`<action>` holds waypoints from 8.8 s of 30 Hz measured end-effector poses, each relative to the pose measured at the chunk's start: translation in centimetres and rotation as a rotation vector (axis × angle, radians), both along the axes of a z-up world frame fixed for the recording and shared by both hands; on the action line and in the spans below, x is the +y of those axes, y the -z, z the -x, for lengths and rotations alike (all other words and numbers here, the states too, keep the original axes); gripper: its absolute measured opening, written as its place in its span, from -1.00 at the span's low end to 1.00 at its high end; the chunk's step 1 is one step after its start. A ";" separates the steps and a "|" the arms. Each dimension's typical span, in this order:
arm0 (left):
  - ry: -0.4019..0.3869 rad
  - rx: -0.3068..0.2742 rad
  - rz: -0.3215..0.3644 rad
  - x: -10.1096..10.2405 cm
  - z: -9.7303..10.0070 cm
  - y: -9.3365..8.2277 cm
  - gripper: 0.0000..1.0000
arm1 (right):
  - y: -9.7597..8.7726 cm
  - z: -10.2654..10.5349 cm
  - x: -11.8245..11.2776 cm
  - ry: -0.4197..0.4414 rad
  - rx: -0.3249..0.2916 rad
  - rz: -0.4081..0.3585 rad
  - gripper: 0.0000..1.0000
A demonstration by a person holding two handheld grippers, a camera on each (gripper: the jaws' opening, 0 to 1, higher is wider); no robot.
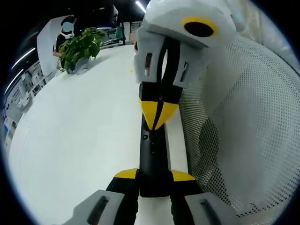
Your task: Press the specified remote control buttons in sequence, fully releasing each button before pressing the next.
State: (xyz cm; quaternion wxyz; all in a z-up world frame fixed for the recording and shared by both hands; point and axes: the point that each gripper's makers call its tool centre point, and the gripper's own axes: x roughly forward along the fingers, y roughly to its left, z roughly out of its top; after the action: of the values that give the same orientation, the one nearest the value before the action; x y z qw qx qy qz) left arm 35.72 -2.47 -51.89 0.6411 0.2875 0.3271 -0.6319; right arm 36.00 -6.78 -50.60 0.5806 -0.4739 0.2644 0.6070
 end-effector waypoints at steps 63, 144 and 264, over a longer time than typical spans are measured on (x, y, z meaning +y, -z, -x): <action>-0.002 0.008 0.002 0.0 0.0 0.0 -0.52 | 0.6 -0.1 0.6 0.275 0.184 -0.036 -1.00; -0.073 0.019 0.043 0.3 0.3 -0.1 -0.51 | 0.5 -0.3 0.9 0.531 0.294 -0.040 -1.00; -0.091 0.036 0.099 -0.2 0.3 -0.2 -0.51 | 0.9 0.1 2.5 0.123 0.206 0.131 -1.00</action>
State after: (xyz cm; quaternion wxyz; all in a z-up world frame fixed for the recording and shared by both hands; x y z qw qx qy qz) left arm 35.42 -2.66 -51.69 0.6766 0.2289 0.3197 -0.6226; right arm 35.95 -4.31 -51.52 0.5544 -0.4288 0.3901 0.5971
